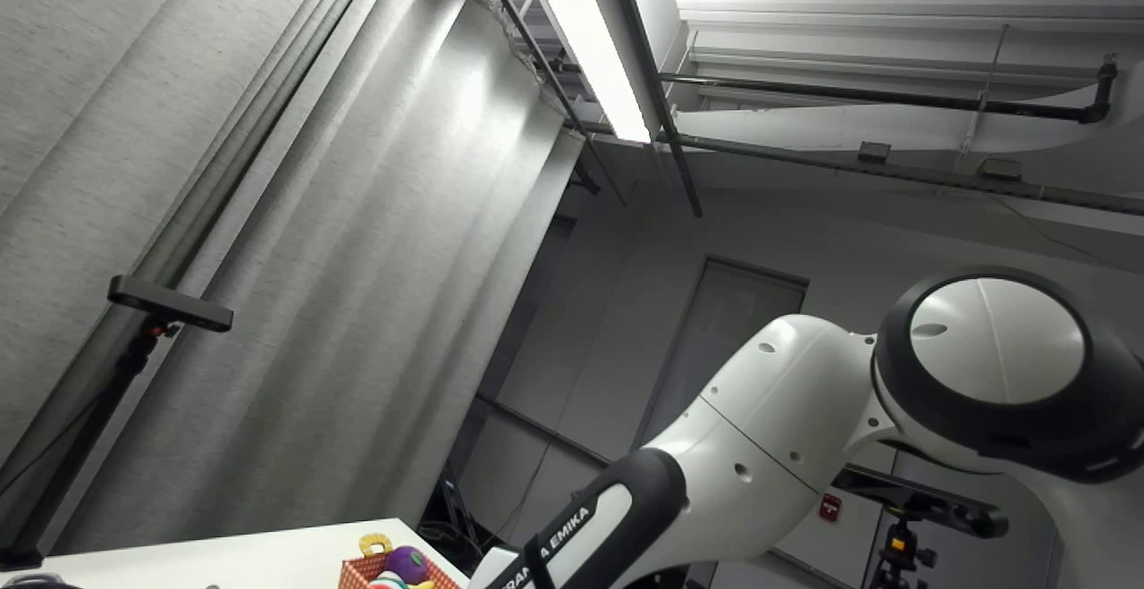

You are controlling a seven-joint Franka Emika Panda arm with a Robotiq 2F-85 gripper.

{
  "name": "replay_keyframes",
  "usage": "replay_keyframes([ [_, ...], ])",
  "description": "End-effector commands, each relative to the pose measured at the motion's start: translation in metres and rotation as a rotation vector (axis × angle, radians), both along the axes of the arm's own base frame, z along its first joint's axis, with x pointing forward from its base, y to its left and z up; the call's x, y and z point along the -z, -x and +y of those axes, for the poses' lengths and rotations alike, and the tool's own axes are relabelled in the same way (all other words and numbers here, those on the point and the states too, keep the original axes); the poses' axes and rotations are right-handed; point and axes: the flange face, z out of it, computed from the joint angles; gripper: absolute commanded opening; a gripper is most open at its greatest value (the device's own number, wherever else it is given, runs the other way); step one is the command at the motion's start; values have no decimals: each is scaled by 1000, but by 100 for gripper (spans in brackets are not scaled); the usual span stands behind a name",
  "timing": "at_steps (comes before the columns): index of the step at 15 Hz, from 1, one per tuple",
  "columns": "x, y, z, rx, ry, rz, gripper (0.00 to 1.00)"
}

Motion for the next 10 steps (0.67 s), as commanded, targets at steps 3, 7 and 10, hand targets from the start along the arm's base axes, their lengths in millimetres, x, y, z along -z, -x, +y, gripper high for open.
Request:
replay_keyframes([
  [3,-30,-17,8,1,10,-62,84],
  [7,-49,-49,28,-48,5,-121,100],
  [10,-55,-73,50,-74,-8,-157,100],
])
